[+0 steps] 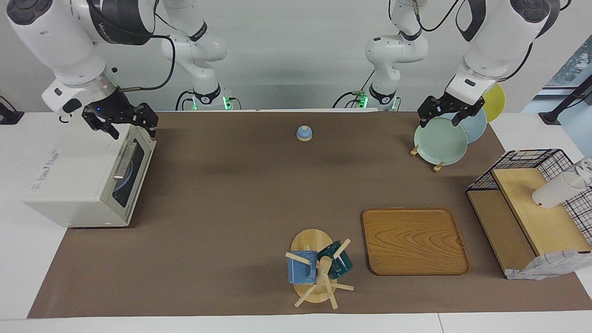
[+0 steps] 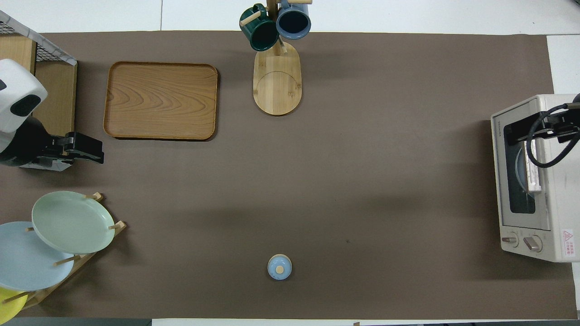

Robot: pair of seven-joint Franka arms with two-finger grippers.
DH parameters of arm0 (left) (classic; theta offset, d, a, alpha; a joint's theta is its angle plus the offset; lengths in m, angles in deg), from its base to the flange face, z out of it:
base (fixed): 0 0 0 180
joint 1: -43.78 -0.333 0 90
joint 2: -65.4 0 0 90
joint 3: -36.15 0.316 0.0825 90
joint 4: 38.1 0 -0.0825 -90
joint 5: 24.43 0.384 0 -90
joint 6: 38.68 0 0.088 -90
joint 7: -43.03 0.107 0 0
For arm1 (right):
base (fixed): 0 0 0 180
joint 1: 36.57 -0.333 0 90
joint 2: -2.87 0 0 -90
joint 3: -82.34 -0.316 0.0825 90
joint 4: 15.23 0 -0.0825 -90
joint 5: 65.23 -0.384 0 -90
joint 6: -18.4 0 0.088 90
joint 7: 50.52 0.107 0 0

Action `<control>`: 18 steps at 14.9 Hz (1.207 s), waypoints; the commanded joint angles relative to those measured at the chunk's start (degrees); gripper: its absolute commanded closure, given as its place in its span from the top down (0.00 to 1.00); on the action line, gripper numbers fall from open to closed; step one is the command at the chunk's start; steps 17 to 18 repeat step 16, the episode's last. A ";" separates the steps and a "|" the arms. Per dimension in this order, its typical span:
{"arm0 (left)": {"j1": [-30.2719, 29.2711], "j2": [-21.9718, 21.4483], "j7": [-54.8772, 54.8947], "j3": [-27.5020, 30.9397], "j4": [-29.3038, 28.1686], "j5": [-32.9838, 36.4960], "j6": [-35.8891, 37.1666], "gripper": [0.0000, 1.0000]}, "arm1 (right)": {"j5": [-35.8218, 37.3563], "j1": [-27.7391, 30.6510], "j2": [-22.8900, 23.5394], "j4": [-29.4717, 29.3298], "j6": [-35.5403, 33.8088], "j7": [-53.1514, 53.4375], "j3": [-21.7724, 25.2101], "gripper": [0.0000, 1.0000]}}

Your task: Put eggplant into oven

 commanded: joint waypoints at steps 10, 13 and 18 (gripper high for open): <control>-0.34 -0.60 0.48 0.04 0.12 -0.70 0.88 1.00 | 1.06 0.20 -0.37 0.21 0.61 0.87 -0.20 1.00; -0.34 -0.60 0.39 0.04 0.12 -0.70 0.97 1.00 | 1.51 0.20 -0.63 0.56 0.43 0.78 -0.29 1.00; -0.34 -0.60 0.39 0.04 0.12 -0.70 0.88 1.00 | 1.51 0.20 -0.72 0.65 0.61 0.87 -0.29 1.00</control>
